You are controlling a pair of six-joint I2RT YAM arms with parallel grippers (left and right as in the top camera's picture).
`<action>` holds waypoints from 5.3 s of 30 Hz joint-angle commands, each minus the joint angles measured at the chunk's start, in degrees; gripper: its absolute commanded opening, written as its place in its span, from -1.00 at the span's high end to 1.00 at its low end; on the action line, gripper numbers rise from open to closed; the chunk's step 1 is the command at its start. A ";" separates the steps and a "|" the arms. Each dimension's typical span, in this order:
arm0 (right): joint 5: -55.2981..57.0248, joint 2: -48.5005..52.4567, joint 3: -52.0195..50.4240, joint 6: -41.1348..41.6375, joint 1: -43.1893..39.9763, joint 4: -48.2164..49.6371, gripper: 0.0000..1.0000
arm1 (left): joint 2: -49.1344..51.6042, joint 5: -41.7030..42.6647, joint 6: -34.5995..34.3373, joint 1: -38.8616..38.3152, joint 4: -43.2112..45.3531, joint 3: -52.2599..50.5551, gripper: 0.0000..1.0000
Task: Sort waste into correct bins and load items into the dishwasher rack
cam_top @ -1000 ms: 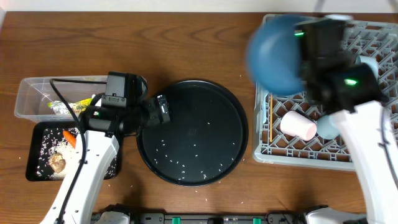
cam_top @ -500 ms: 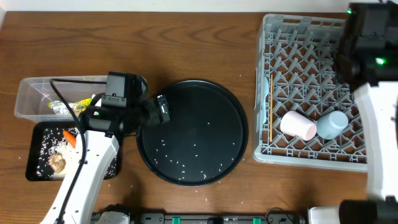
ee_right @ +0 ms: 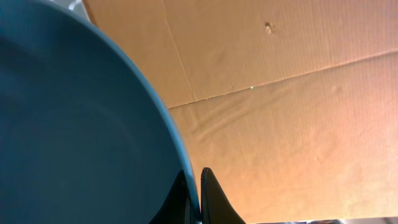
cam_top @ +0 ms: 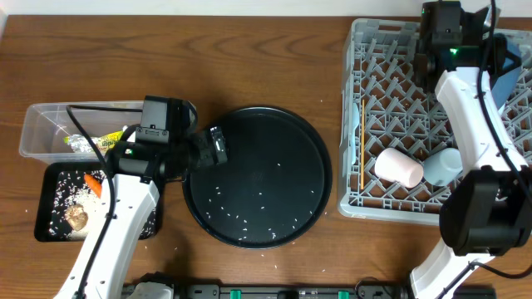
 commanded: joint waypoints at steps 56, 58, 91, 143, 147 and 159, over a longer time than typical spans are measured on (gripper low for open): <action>-61.96 -20.46 -4.46 22.77 20.17 -9.35 -0.98 | -0.09 -0.57 0.35 0.15 0.00 0.20 -0.96; -61.99 -22.49 -4.46 22.77 20.15 -9.44 -0.98 | -0.09 -0.57 0.35 0.15 0.00 0.20 -0.96; -61.99 -29.33 -4.55 22.77 20.20 -11.47 -0.98 | -0.09 -0.57 0.35 0.15 0.00 0.20 -0.96; -71.32 -109.02 -60.46 24.11 4.50 15.34 -0.98 | -0.09 -0.57 0.35 0.15 0.00 0.20 -0.96; -74.64 -109.02 -67.82 24.30 3.21 24.94 -0.98 | -0.09 -0.57 0.35 0.15 0.00 0.20 -0.96; -80.91 -109.04 -85.90 30.82 0.50 41.13 -0.99 | -0.09 -0.57 0.35 0.15 0.00 0.20 -0.96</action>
